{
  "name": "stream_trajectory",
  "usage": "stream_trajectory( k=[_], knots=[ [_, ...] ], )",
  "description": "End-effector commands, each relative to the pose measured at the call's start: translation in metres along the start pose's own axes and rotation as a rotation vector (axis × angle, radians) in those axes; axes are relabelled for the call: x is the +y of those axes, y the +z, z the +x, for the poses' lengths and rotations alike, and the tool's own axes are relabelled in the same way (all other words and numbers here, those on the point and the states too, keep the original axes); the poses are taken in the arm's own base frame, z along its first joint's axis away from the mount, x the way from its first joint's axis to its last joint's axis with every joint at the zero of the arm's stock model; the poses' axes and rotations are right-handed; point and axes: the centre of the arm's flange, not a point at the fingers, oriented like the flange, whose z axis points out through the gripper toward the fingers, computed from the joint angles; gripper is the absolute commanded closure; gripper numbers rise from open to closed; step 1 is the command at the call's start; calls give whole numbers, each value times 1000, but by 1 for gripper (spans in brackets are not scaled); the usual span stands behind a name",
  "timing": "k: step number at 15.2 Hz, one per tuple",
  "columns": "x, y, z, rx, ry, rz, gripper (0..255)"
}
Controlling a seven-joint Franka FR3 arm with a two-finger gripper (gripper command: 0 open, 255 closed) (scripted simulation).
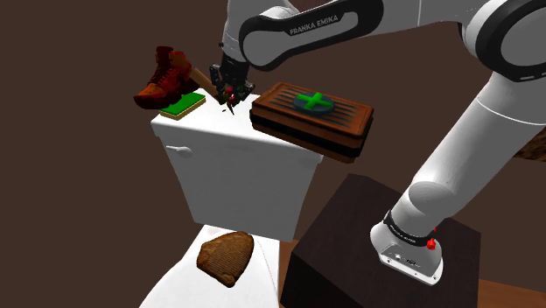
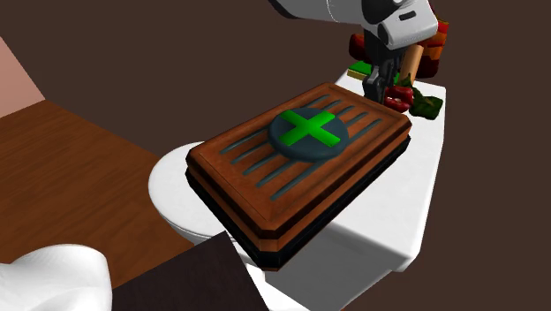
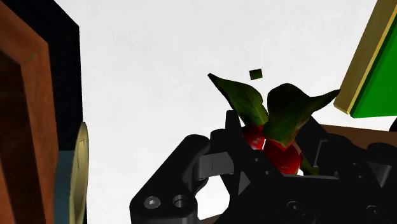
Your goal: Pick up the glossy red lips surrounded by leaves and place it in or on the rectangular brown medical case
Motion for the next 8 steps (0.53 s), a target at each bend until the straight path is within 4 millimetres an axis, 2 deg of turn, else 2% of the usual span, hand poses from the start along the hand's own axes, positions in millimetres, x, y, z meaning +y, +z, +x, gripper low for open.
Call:
stream_trajectory(
  k=[1, 7, 8],
  knots=[
    [2, 4, 0, -3, -1, -14, 255],
    [3, 5, -1, -3, -1, -14, 255],
    [1, 0, 0, -3, -1, -14, 255]
  ],
)
